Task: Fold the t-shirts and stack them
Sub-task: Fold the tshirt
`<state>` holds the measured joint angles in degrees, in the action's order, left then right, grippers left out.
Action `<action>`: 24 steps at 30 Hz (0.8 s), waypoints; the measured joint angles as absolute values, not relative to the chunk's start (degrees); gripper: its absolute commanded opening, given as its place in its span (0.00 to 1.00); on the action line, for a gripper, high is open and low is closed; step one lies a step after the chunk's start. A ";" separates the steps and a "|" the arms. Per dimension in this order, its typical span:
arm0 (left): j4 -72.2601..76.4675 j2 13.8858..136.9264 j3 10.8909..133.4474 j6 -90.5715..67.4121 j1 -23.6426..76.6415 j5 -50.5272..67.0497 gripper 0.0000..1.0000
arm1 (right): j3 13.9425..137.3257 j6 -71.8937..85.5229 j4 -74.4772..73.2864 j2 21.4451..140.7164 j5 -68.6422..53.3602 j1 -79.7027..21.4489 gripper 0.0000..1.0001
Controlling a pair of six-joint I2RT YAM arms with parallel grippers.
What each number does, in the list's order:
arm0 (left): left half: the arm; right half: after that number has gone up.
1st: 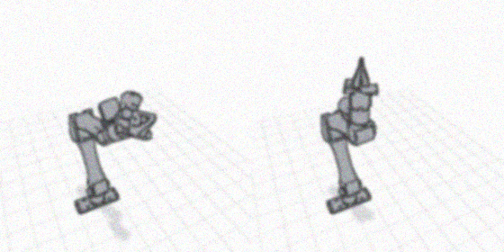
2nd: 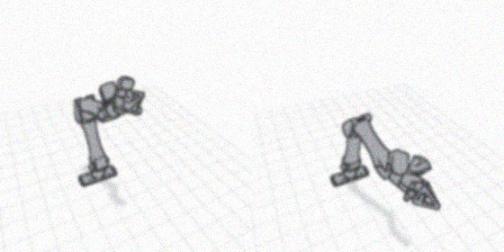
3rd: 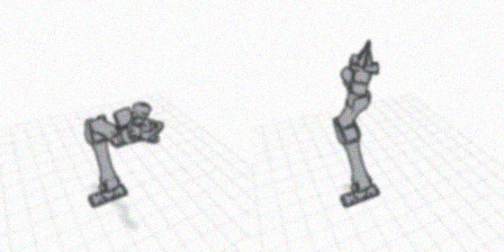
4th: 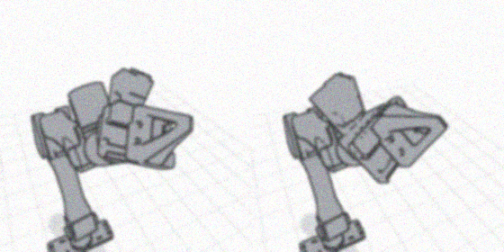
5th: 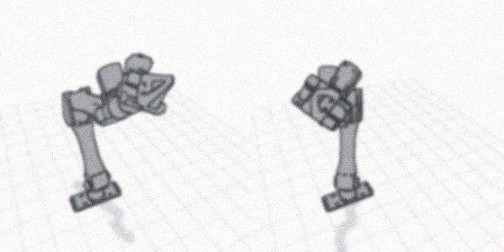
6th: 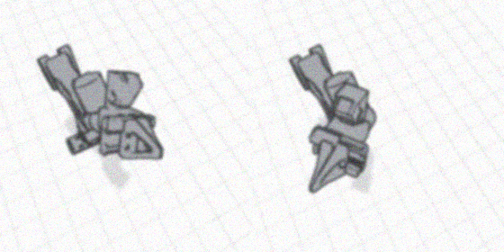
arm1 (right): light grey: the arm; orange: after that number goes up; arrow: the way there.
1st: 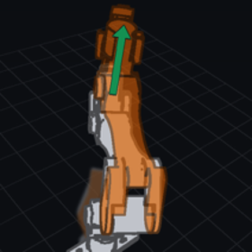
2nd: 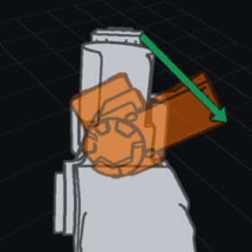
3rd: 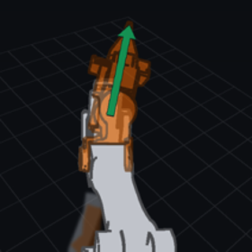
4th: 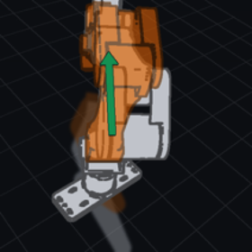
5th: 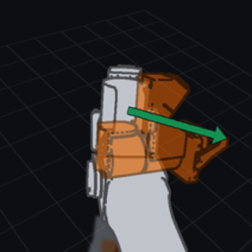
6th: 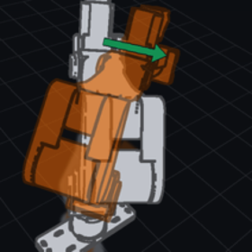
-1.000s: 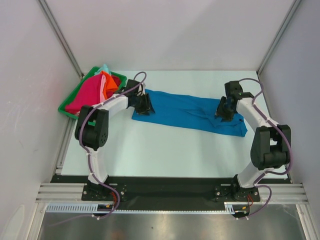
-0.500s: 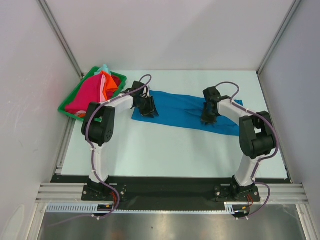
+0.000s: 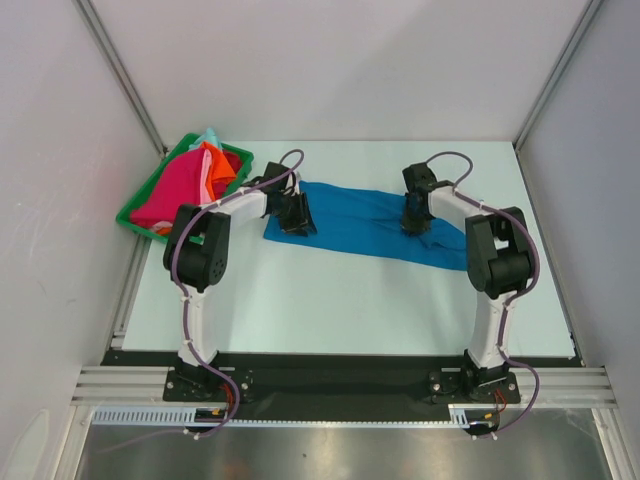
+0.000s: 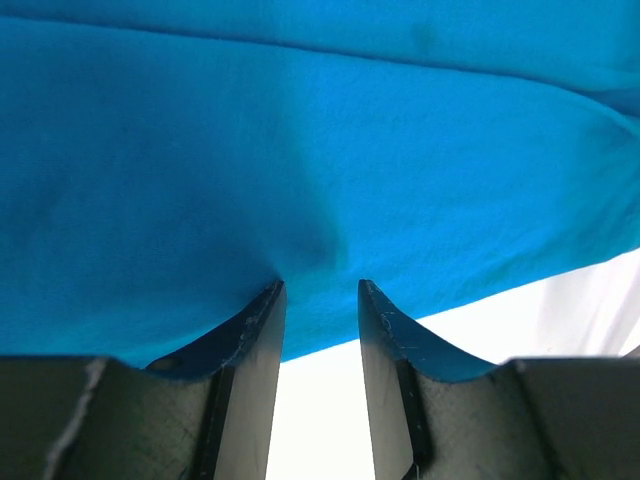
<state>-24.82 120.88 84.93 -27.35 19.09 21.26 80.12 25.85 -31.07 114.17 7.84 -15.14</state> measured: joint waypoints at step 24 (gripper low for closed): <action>-22.17 118.41 80.93 -27.11 18.94 23.94 0.55 | 73.45 27.57 -37.54 97.19 -2.92 -0.71 0.61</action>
<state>-22.17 118.41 80.93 -27.11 18.94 23.94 73.45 27.57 -37.54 97.19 -2.92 -0.71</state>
